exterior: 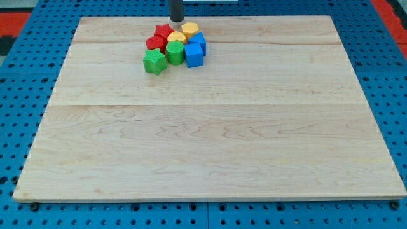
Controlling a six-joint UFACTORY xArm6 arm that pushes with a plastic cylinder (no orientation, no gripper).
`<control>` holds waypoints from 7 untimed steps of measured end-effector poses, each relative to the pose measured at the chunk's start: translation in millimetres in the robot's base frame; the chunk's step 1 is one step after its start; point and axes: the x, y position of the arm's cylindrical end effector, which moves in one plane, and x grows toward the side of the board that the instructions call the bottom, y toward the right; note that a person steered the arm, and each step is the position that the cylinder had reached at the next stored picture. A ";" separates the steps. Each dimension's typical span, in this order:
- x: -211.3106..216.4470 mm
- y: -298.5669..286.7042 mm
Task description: Separate the group of blocks from each other
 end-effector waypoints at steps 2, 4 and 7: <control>11.0 19.5; 14.0 21.2; 32.3 38.4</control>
